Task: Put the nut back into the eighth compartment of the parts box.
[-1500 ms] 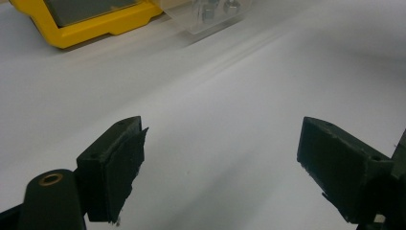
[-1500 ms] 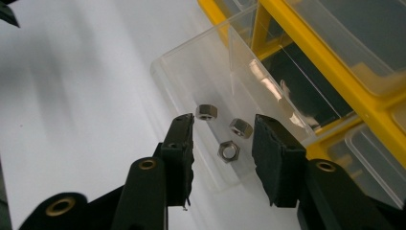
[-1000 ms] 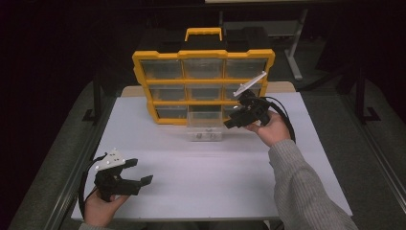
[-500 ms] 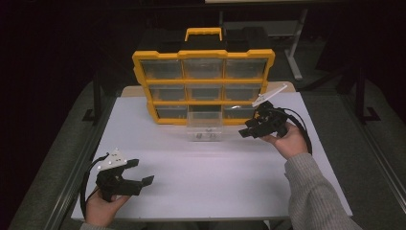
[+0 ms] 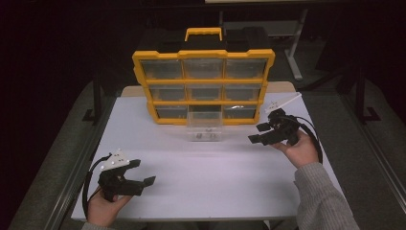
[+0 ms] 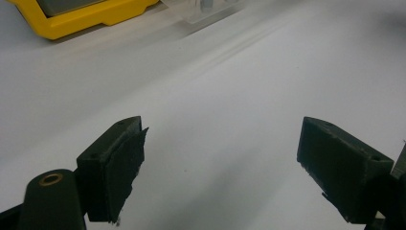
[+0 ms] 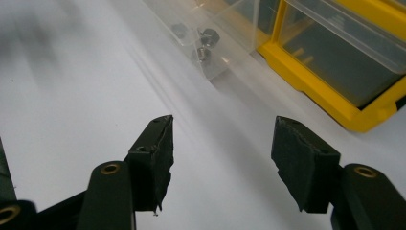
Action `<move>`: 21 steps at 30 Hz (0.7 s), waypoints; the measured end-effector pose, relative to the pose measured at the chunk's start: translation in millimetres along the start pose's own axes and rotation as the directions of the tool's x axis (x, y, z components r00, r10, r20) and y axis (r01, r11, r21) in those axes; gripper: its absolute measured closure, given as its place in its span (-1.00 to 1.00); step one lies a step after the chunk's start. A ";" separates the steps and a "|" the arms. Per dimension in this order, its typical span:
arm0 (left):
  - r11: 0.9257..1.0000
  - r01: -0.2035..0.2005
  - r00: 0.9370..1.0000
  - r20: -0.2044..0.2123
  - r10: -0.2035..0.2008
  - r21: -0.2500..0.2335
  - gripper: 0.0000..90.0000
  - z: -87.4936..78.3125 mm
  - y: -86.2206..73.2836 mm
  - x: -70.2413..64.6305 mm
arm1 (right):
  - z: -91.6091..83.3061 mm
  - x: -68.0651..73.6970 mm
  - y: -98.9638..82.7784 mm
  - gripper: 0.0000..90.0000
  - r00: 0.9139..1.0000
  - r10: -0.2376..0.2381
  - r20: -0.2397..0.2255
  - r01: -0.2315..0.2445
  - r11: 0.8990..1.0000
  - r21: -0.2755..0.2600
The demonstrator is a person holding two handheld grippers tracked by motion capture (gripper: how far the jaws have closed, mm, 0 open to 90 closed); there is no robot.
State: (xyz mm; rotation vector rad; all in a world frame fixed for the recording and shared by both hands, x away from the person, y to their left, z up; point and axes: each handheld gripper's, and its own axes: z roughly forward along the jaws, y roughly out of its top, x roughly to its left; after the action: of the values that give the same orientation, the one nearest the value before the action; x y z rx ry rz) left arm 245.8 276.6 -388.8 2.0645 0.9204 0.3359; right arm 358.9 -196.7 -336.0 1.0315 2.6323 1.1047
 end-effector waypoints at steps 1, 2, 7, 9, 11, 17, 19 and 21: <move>1.000 0.001 1.000 -0.003 -0.001 -0.002 -0.64 0.2 0.0 -0.3 | -0.8 -0.3 -1.9 -0.16 1.000 0.001 0.005 -0.001 1.000 -0.001; 1.000 -0.001 1.000 -0.005 0.001 0.000 -0.64 0.1 0.1 -0.3 | -1.6 -1.1 -5.2 -0.17 1.000 -0.001 0.012 0.001 1.000 -0.008; 1.000 0.012 1.000 -0.007 -0.012 -0.013 -0.64 1.5 -1.1 -0.3 | -4.1 -1.9 -17.2 -0.22 1.000 0.013 0.024 -0.013 1.000 -0.012; 1.000 0.011 1.000 -0.006 -0.011 -0.011 -0.64 1.6 -1.2 0.1 | -5.2 -1.8 -21.9 -0.24 0.999 0.018 0.027 -0.018 1.000 -0.008; 1.000 0.007 1.000 -0.006 -0.007 -0.011 -0.64 1.8 -1.5 0.3 | -5.9 -1.2 -25.9 -0.26 0.999 0.022 0.030 -0.021 1.000 -0.015; 1.000 0.008 1.000 0.000 -0.008 -0.008 -0.64 3.1 -3.1 0.2 | -8.5 0.9 -36.5 -0.34 0.998 0.037 0.045 -0.036 0.999 -0.029; 1.000 0.001 1.000 0.002 -0.001 -0.010 -0.64 3.7 -3.5 0.7 | -9.4 0.6 -40.2 -0.37 0.998 0.043 0.050 -0.041 0.998 -0.037; 1.000 -0.007 1.000 0.005 0.007 -0.003 -0.64 3.2 -4.0 1.5 | -9.8 0.7 -44.4 -0.39 0.997 0.055 0.053 -0.053 0.998 -0.042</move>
State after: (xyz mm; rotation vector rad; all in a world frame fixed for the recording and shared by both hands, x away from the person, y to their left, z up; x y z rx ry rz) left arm 246.6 277.3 -394.0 2.0657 0.9097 0.3358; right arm 330.7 -224.5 -358.4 1.1144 2.5434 1.1200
